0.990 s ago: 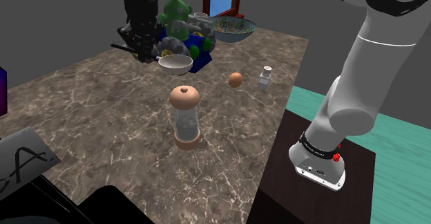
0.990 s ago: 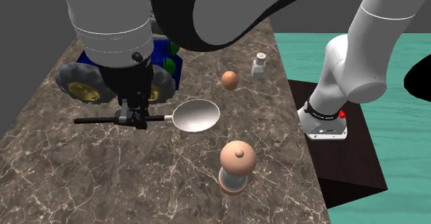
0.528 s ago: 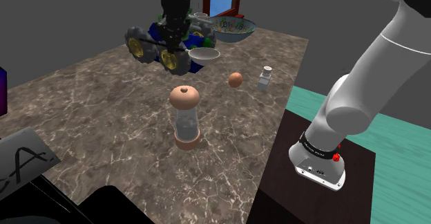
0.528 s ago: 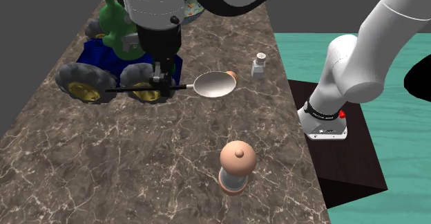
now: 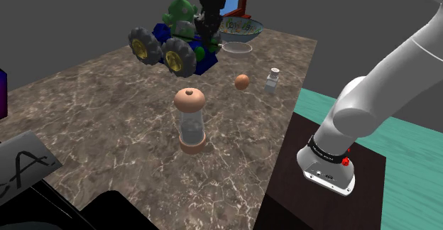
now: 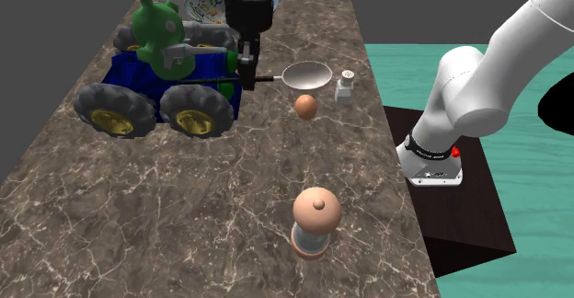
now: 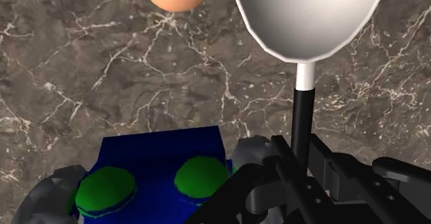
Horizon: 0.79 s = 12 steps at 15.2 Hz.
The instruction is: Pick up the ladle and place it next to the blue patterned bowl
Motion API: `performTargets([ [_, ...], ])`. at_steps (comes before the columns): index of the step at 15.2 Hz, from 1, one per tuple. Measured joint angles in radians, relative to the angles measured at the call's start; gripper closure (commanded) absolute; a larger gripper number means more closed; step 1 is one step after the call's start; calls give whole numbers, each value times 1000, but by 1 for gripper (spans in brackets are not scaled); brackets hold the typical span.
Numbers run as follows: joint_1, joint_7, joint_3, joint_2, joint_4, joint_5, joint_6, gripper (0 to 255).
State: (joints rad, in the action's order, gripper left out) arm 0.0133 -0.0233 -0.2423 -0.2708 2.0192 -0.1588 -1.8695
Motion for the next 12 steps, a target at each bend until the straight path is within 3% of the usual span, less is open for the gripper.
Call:
performTargets([
  [12, 95, 291, 206, -149, 145, 21, 41, 255],
])
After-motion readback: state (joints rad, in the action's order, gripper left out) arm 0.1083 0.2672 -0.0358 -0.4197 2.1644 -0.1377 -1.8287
